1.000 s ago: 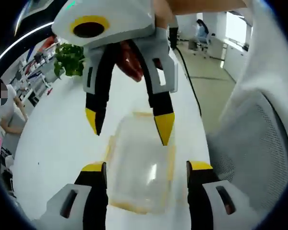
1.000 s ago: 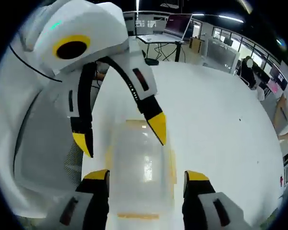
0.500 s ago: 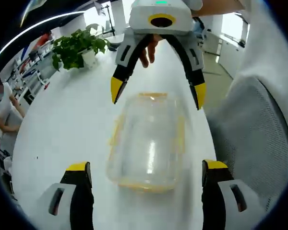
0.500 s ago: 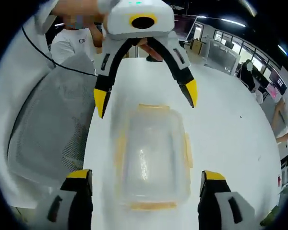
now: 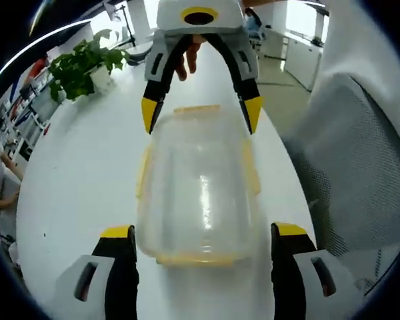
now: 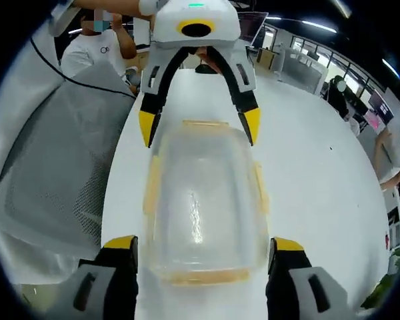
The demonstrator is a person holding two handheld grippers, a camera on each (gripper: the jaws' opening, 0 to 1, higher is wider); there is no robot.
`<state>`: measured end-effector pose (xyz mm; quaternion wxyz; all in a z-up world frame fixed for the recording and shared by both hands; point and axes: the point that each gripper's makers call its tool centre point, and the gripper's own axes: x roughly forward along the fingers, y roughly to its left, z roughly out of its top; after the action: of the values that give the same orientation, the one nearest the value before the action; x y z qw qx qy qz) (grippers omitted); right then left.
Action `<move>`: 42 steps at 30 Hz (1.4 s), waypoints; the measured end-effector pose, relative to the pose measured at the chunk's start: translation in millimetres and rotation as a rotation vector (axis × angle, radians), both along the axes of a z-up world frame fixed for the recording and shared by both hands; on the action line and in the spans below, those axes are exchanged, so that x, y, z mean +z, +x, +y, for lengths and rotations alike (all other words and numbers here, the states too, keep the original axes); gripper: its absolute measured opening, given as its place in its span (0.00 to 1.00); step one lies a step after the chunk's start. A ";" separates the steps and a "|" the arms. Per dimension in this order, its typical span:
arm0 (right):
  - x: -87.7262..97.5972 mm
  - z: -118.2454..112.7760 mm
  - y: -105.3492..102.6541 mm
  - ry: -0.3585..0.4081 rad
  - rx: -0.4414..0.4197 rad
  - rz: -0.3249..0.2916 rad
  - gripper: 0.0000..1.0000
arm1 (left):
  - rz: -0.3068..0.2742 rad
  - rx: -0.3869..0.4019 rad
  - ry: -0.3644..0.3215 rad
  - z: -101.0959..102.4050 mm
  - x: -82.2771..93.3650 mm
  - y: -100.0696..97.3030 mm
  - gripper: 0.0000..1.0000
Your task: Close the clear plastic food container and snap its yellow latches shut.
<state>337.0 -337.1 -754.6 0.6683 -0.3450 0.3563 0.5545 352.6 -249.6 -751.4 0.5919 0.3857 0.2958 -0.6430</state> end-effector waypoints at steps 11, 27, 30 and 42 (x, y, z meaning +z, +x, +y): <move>-0.1 0.2 3.2 -0.010 0.006 -0.008 0.74 | -0.022 -0.007 0.009 -0.5 -1.9 4.8 0.75; -1.7 22.3 0.1 -0.024 0.021 -0.008 0.74 | -0.027 0.008 0.022 22.3 -2.8 -0.5 0.75; -2.3 31.9 0.6 -0.023 0.027 -0.009 0.74 | -0.026 0.016 0.021 32.7 -3.4 -0.5 0.75; -2.6 82.2 -2.8 -0.015 0.065 -0.011 0.74 | -0.020 0.059 0.025 83.9 -3.6 -7.7 0.75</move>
<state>334.2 -254.9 -757.2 0.6495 -0.3643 0.3452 0.5711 344.9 -165.7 -755.0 0.6088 0.3906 0.3090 -0.6175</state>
